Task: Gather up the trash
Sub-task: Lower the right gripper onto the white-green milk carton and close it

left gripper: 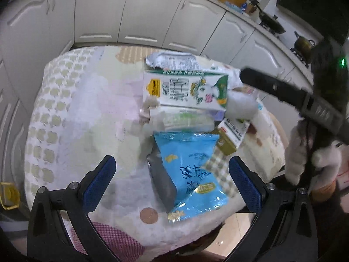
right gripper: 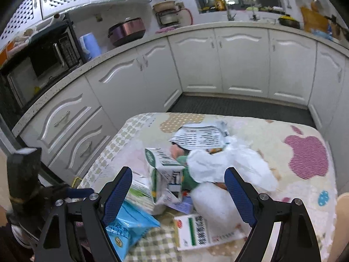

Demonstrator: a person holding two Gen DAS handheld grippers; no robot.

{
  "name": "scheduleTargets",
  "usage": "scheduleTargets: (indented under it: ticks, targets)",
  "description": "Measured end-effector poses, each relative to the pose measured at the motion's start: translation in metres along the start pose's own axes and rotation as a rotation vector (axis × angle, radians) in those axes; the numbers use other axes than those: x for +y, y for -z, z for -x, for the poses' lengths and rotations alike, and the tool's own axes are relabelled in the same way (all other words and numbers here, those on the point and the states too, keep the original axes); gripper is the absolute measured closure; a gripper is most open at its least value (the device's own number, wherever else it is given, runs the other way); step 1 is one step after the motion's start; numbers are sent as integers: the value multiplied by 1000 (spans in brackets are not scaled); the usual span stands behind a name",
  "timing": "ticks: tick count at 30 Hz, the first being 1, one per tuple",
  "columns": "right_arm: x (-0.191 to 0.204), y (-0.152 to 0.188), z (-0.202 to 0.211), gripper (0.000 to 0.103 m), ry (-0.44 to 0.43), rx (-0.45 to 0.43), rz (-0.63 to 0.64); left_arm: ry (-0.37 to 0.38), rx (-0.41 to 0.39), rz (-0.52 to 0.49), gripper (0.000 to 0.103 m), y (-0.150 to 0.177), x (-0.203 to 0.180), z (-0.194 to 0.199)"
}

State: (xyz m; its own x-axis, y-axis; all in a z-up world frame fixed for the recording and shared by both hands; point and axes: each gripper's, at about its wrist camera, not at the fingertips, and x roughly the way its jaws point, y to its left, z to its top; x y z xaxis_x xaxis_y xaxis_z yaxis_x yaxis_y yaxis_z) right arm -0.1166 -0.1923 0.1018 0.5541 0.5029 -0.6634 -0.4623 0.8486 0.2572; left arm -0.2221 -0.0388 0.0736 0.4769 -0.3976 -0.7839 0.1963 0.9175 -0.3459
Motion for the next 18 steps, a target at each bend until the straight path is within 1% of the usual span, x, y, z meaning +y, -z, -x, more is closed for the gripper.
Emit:
scheduleTargets:
  ticks: [2,3,4,5,6,7,8,9,10,12,14,18]
  targets:
    - [5,-3,-10,18,-5,24,15,3,14,9,2,1,0,-9]
    - [8,-4,-17,18,-10,40,21,9,19,10,8,1,0,-13]
    - [9,-5,-23,22,-18,53,25,12,31,9,12,0,1,-17]
    - [10,-4,-27,30,-28,66,25,12,45,8,23,0,1,-21]
    - [10,-4,-35,36,-37,84,21,22,59,8,35,0,1,-24]
    - [11,-4,-39,50,-44,97,13,36,63,11,39,0,2,-25]
    - [10,-4,-44,57,-53,109,2,71,62,23,47,0,3,-25]
    - [10,-3,-48,62,-65,119,-9,85,59,27,58,1,5,-26]
    - [9,-1,-51,63,-80,125,-18,100,56,24,63,1,4,-25]
    - [11,2,-50,64,-82,114,-12,110,46,-2,79,2,1,-20]
    - [13,4,-42,65,-75,89,-4,110,31,-25,86,3,-3,-13]
    - [15,2,-19,66,-70,24,5,78,13,-49,91,4,-8,-2]
